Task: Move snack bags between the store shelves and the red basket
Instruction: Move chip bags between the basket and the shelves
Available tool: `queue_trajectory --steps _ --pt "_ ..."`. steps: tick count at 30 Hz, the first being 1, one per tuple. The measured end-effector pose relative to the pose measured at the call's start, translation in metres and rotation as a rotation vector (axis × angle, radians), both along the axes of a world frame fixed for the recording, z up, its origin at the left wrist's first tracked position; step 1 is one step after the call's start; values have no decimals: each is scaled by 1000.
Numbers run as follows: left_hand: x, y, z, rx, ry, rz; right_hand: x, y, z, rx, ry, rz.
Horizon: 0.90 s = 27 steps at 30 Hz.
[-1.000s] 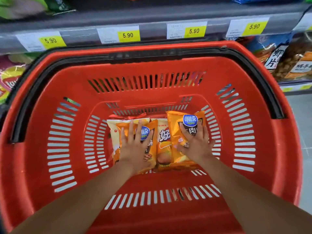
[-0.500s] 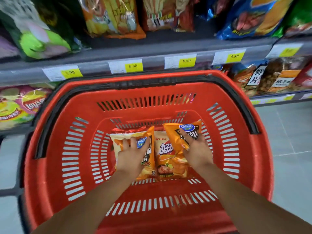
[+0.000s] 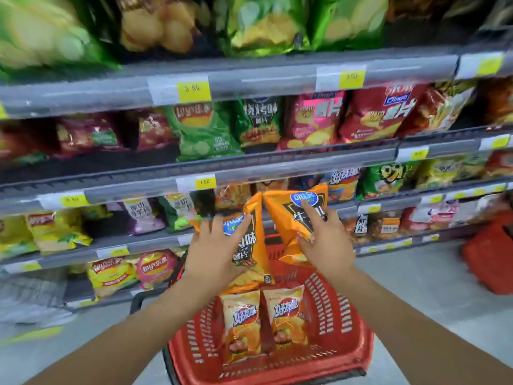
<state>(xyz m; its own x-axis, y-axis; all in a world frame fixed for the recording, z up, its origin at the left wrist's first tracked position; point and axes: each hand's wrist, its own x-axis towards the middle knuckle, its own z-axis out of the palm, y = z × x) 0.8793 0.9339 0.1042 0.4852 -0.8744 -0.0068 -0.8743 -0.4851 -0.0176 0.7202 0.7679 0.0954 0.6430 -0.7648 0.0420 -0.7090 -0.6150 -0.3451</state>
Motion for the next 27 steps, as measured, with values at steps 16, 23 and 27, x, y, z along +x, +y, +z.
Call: queue_trajectory --steps 16,23,27 --pt "22 92 410 -662 -394 -66 14 48 406 -446 -528 66" --pt "24 117 513 -772 -521 -57 19 58 504 -552 -666 101" --pt "34 111 556 -770 -571 -42 29 50 545 -604 -740 100"
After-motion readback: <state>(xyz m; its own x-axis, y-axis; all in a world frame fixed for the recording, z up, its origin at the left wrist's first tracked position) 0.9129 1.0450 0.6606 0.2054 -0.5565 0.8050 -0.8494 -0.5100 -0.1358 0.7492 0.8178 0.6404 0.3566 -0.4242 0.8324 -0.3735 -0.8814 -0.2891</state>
